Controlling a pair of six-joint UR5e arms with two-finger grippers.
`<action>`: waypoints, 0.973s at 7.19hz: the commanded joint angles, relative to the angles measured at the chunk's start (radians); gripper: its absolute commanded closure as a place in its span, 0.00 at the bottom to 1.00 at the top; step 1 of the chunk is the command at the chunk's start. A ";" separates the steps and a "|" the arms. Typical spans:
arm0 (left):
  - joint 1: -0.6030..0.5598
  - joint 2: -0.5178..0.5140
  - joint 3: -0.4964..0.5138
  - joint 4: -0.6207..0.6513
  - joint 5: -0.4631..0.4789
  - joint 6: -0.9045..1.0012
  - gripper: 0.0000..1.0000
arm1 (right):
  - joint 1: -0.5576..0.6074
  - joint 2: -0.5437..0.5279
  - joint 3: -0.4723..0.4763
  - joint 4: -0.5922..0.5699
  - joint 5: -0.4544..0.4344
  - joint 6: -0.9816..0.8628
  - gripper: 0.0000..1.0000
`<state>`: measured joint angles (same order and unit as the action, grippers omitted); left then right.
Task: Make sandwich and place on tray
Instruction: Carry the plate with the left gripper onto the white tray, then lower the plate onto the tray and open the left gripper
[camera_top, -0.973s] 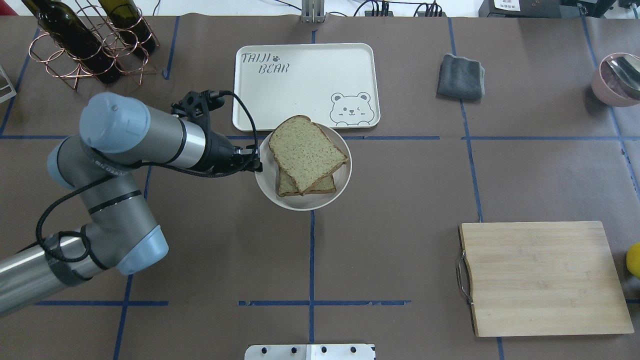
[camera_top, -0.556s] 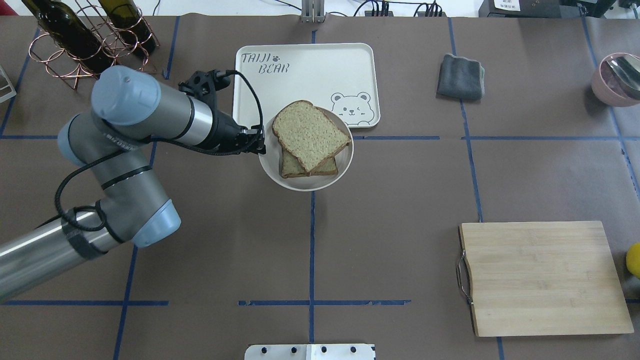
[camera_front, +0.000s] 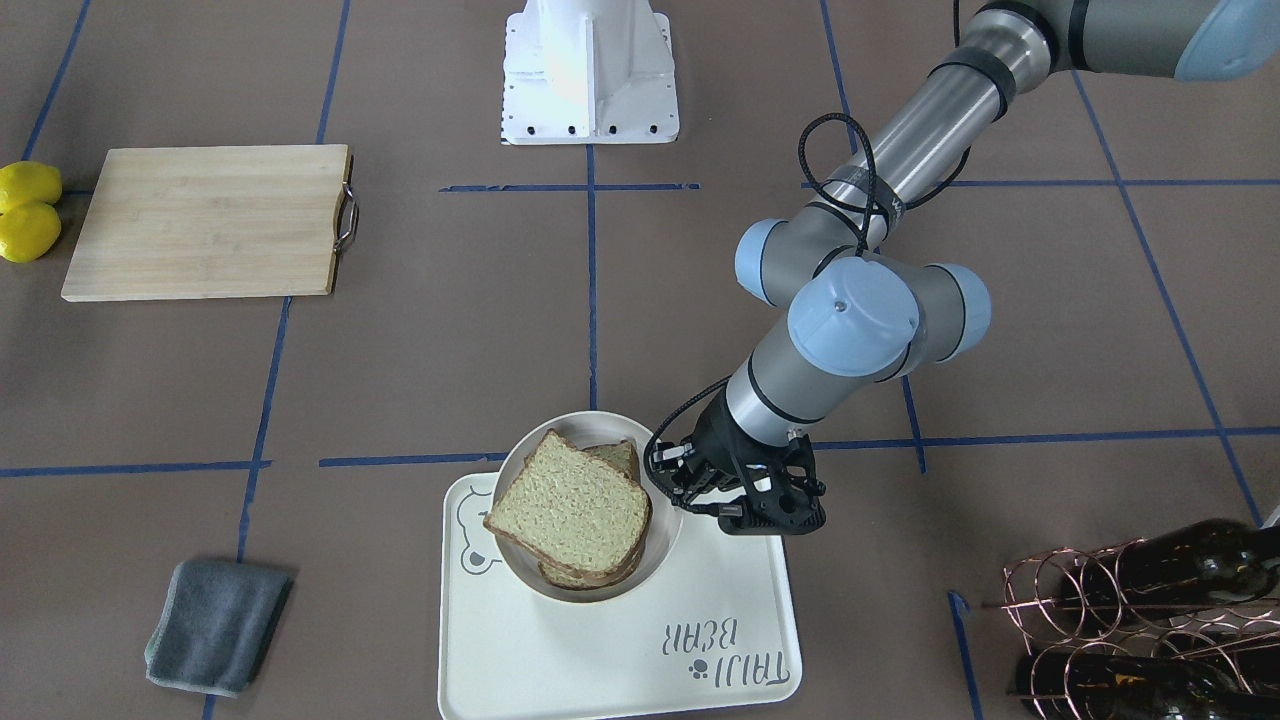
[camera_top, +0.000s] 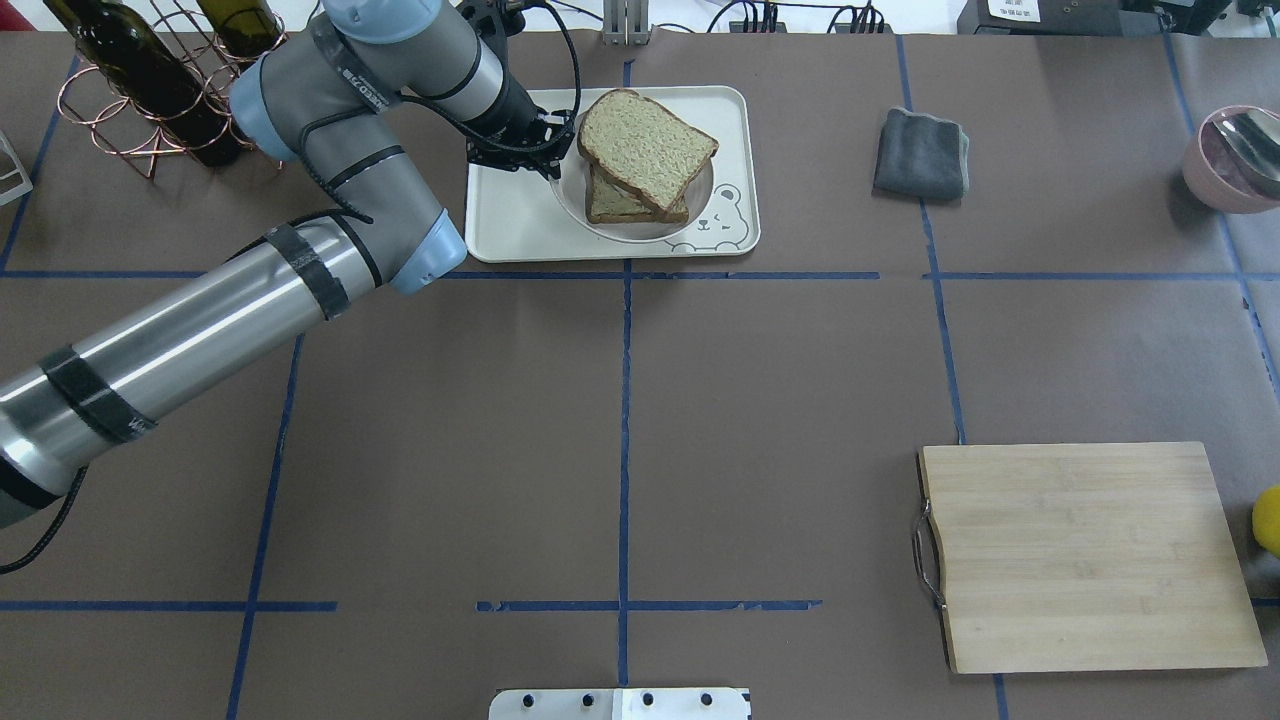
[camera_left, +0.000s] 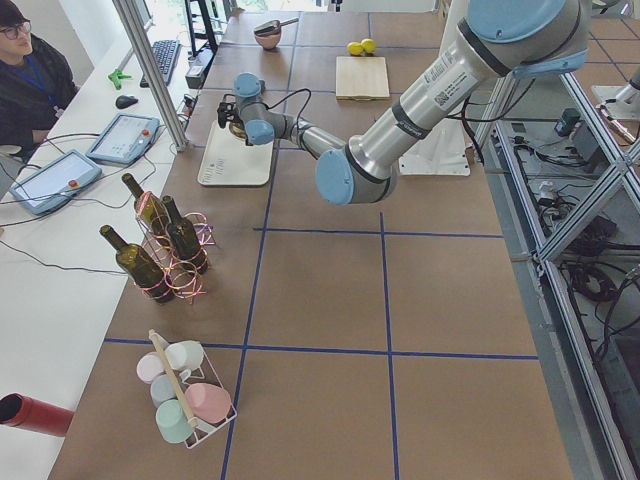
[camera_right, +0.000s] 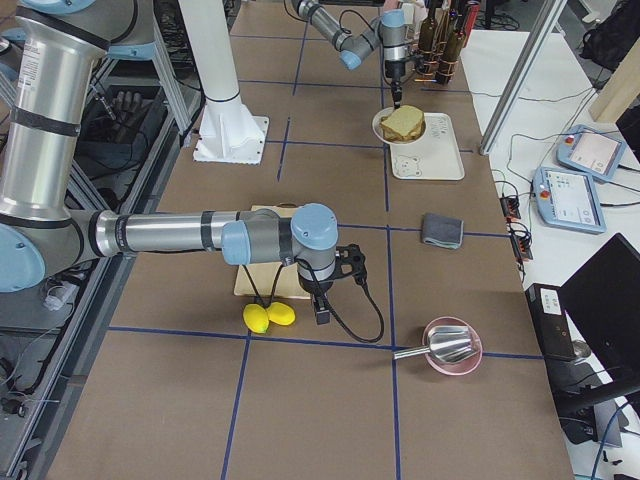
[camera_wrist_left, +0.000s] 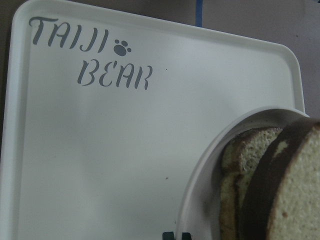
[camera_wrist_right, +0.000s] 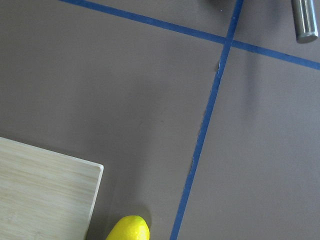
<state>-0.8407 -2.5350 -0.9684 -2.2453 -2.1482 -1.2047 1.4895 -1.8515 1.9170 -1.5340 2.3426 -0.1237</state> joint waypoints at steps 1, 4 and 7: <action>-0.009 -0.068 0.205 -0.125 -0.007 0.011 1.00 | 0.000 0.000 -0.001 0.000 0.000 -0.001 0.00; -0.008 -0.110 0.350 -0.214 -0.001 0.013 1.00 | 0.000 -0.002 0.000 0.002 0.001 0.001 0.00; -0.008 -0.110 0.358 -0.220 0.005 0.013 0.87 | 0.000 -0.002 0.002 0.002 0.004 0.001 0.00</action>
<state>-0.8488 -2.6441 -0.6139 -2.4624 -2.1454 -1.1919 1.4895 -1.8529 1.9178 -1.5325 2.3456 -0.1227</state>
